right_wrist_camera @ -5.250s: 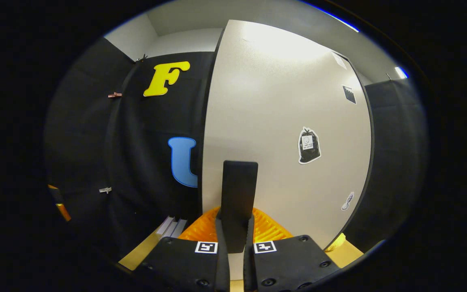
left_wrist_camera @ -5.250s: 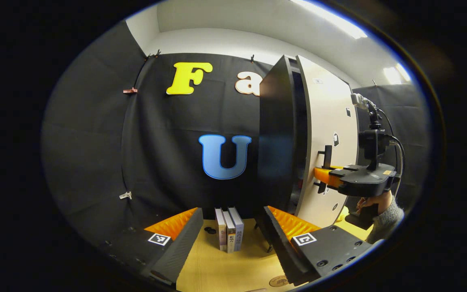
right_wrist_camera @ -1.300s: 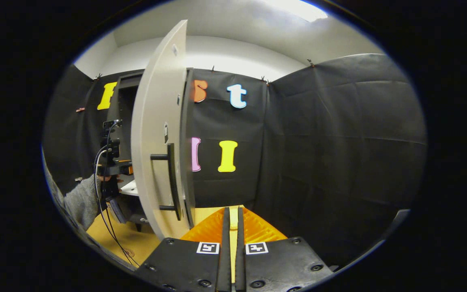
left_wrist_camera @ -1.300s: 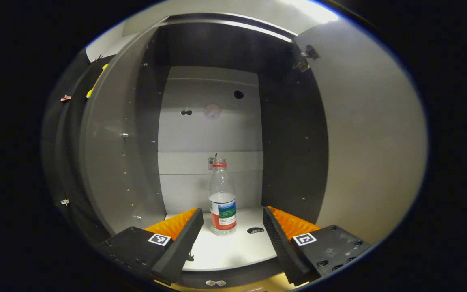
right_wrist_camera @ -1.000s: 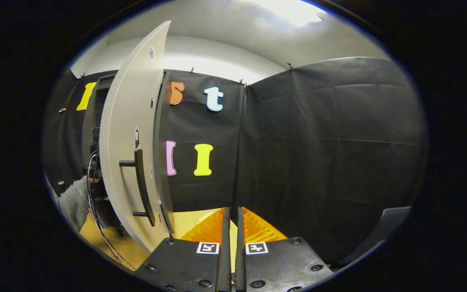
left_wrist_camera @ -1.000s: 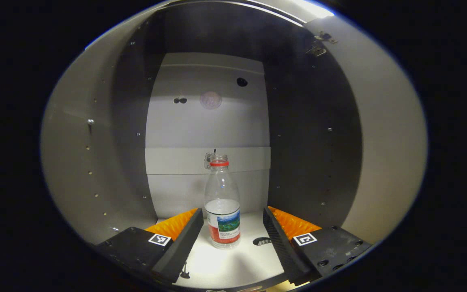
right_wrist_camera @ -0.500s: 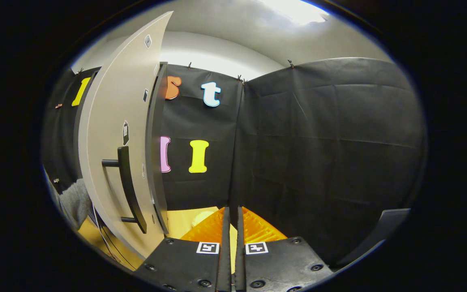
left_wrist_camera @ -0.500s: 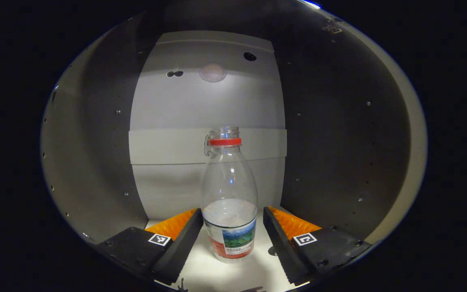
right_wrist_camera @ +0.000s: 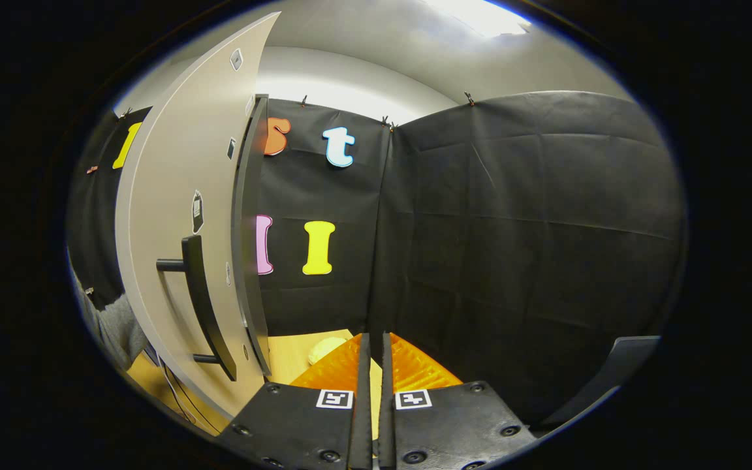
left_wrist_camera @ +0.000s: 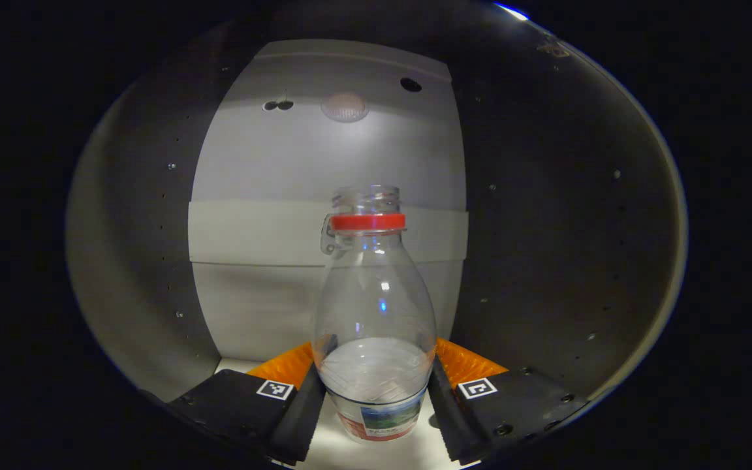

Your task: Open the cabinet door with the right hand, grasp the bottle in the cabinet with the left hand and place it on the coaster, then close the cabinet door with the right hand.

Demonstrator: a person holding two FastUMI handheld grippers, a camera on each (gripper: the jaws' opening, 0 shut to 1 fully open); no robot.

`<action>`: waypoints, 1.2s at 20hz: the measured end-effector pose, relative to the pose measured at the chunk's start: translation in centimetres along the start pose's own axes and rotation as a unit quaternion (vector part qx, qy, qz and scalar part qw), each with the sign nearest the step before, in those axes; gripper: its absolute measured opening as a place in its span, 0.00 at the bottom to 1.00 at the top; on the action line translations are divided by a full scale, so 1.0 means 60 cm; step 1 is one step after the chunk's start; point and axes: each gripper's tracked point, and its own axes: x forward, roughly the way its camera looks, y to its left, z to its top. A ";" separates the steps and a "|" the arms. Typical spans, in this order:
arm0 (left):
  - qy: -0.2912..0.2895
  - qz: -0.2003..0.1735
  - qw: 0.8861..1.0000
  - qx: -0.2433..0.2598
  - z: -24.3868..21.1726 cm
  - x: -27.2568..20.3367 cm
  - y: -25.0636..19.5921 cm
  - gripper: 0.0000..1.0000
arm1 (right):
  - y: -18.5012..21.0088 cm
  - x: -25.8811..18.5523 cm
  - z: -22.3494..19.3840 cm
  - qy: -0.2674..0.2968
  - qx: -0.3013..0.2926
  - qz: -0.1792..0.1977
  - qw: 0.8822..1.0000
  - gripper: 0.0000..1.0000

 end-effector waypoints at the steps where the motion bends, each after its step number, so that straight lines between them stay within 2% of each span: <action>1: -0.003 -0.001 1.000 0.009 0.005 -0.014 0.000 0.76 | 0.000 -0.002 0.000 0.000 0.001 -0.001 1.000 0.09; 4: -0.014 -0.008 0.999 0.031 0.029 -0.064 -0.007 0.76 | 0.011 -0.017 0.006 -0.007 0.002 0.001 1.000 0.09; 8: -0.013 -0.039 0.999 0.026 0.038 -0.159 -0.025 0.76 | 0.040 -0.048 0.020 -0.027 0.001 0.010 1.000 0.09; 13: -0.019 -0.059 0.997 0.041 0.040 -0.279 -0.018 0.76 | 0.088 -0.121 0.042 -0.051 -0.002 0.026 0.998 0.09; 16: -0.011 -0.066 0.997 0.038 0.025 -0.348 -0.001 0.76 | 0.146 -0.162 0.049 -0.053 -0.007 0.059 0.997 0.12; 17: -0.008 -0.069 0.997 0.036 0.021 -0.370 0.006 0.76 | 0.170 -0.170 0.053 -0.055 -0.010 0.077 0.996 0.09; 18: -0.006 -0.068 0.997 0.034 0.017 -0.392 0.016 0.76 | 0.205 -0.177 0.056 -0.056 -0.011 0.099 0.993 0.12; 19: -0.004 -0.067 0.997 0.034 0.014 -0.414 0.026 0.76 | 0.238 -0.186 0.060 -0.058 -0.011 0.123 0.991 0.09; 24: -0.004 -0.061 0.997 0.039 0.003 -0.509 0.079 0.77 | 0.379 -0.184 0.051 -0.062 -0.027 0.216 0.974 0.10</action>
